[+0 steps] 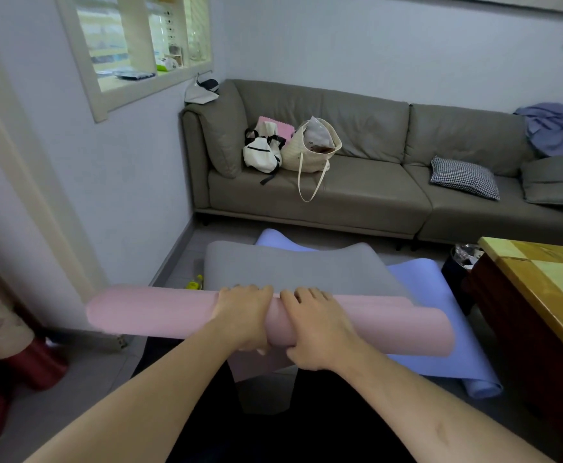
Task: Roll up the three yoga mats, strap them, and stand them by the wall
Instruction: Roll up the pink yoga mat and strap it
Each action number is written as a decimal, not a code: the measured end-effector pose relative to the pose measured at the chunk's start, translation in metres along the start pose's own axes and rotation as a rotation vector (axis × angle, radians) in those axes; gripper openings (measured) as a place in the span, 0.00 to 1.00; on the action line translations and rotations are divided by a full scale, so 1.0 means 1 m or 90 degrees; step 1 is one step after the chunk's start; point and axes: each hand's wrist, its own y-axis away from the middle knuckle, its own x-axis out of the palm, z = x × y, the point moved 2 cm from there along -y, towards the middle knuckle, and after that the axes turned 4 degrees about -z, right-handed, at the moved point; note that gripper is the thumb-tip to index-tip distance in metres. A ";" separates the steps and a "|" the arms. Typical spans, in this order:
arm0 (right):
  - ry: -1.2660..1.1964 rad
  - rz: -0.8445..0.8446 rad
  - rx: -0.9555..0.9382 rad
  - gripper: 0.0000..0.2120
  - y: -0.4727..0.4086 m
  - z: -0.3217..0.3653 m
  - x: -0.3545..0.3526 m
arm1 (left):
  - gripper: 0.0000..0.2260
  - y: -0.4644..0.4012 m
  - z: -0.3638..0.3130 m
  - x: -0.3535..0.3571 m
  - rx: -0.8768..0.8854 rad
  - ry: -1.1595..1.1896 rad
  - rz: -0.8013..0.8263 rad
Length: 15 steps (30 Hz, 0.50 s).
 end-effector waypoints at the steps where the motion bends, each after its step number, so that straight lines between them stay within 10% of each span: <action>1: 0.028 -0.023 -0.001 0.38 0.005 0.000 0.005 | 0.32 -0.002 0.001 -0.001 0.002 0.004 0.011; 15: 0.028 0.047 0.017 0.34 -0.007 -0.007 -0.006 | 0.33 0.005 -0.005 0.010 0.018 -0.060 -0.078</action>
